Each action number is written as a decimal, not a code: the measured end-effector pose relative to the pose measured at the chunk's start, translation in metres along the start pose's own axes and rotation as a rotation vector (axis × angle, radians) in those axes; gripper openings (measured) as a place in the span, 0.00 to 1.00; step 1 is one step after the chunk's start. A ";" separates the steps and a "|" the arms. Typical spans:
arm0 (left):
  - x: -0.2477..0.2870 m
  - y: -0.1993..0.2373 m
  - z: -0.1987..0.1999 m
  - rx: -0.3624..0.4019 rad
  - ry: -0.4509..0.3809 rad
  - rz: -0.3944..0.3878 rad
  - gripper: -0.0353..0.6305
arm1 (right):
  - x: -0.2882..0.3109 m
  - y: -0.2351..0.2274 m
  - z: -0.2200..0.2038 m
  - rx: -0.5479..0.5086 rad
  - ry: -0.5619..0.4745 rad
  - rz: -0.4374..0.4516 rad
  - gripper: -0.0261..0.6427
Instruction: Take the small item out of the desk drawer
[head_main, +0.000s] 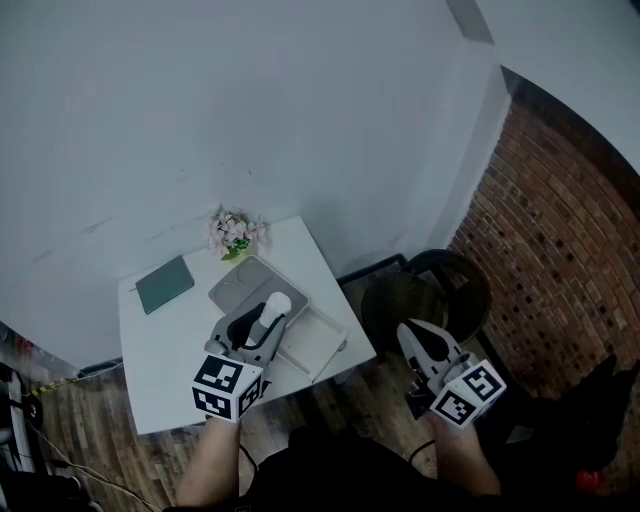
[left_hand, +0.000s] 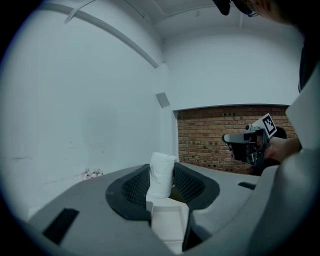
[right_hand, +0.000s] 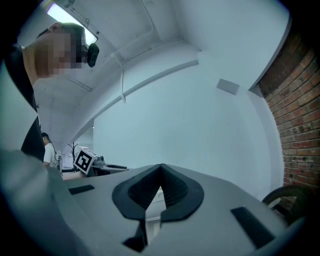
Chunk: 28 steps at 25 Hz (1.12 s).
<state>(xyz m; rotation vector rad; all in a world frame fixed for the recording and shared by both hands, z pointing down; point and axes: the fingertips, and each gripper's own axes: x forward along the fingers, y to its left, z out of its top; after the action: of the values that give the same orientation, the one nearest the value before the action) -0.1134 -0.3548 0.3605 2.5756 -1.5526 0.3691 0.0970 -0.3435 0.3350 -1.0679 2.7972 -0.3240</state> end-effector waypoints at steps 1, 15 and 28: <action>0.002 -0.002 0.001 0.000 -0.001 -0.002 0.29 | -0.003 -0.001 0.000 0.000 -0.002 -0.002 0.04; 0.015 -0.025 0.002 0.006 -0.008 -0.030 0.29 | -0.020 -0.018 -0.008 0.000 0.023 -0.026 0.04; 0.009 -0.011 -0.002 -0.003 0.000 -0.017 0.29 | 0.000 -0.013 -0.013 0.001 0.038 -0.006 0.04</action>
<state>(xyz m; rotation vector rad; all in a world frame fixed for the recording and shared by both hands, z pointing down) -0.0997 -0.3572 0.3651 2.5845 -1.5296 0.3655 0.1026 -0.3506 0.3507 -1.0810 2.8277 -0.3495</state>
